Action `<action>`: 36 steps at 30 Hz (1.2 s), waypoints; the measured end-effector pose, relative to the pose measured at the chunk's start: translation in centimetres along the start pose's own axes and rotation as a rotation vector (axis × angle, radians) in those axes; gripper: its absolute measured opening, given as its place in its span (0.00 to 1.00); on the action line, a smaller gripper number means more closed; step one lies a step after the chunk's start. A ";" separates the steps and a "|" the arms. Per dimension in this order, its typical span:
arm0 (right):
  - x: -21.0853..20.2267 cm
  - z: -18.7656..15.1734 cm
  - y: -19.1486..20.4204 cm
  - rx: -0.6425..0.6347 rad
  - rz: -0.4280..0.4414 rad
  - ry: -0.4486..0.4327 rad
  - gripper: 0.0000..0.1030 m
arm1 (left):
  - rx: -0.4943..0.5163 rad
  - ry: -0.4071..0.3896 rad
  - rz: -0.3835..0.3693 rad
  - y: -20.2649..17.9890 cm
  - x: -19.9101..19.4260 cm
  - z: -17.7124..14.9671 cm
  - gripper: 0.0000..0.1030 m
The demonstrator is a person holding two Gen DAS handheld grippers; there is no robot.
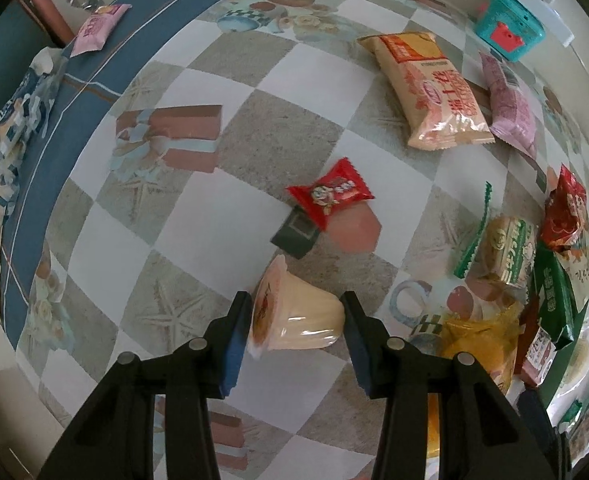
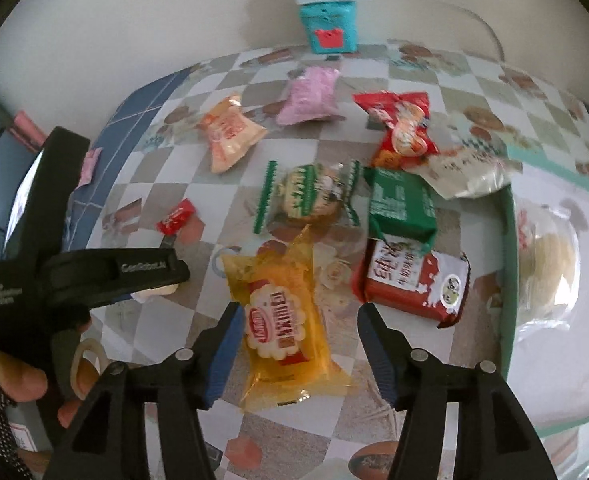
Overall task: Organize snacks
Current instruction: 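Lift the yellow bread bag with the right gripper while the left gripper closes on the orange cup, then carry the bread bag and orange cup over the white tray and open both grippers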
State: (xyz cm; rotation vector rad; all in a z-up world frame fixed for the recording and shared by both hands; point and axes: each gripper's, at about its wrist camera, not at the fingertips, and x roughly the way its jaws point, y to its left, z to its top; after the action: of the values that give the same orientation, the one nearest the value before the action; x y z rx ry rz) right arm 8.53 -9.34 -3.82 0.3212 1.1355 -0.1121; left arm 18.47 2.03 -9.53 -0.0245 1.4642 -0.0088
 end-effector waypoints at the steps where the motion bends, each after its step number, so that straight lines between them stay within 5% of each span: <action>1: -0.2 0.1 0.0 0.002 0.001 -0.006 0.61 | -0.005 0.001 0.000 0.5 0.1 0.2 0.46; 7: -0.2 0.2 1.3 -0.044 0.021 -0.006 0.61 | -0.042 0.003 -0.011 2.5 -0.1 0.2 0.46; 16: 4.3 -1.1 1.2 -0.037 -0.036 0.104 0.61 | -0.049 0.017 -0.042 4.3 0.0 0.3 0.46; 18: 4.5 -1.2 1.6 -0.062 -0.061 0.088 0.60 | -0.045 0.019 -0.039 4.5 0.1 0.3 0.46; 20: 4.4 -1.2 2.0 -0.080 -0.060 0.083 0.47 | -0.044 0.017 -0.042 4.8 0.1 0.3 0.46; 26: 1.4 -0.4 2.4 -0.108 -0.020 -0.007 0.45 | -0.046 -0.028 -0.056 5.8 -1.7 0.6 0.37; 36: -3.2 0.9 0.7 -0.063 -0.008 -0.114 0.45 | -0.040 -0.131 -0.101 6.8 -6.2 0.6 0.37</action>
State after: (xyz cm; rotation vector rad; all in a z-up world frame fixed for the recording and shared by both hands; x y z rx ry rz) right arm 8.16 -9.24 -0.43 0.2508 1.0256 -0.1002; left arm 18.39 8.95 -3.44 -0.1299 1.3306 -0.0591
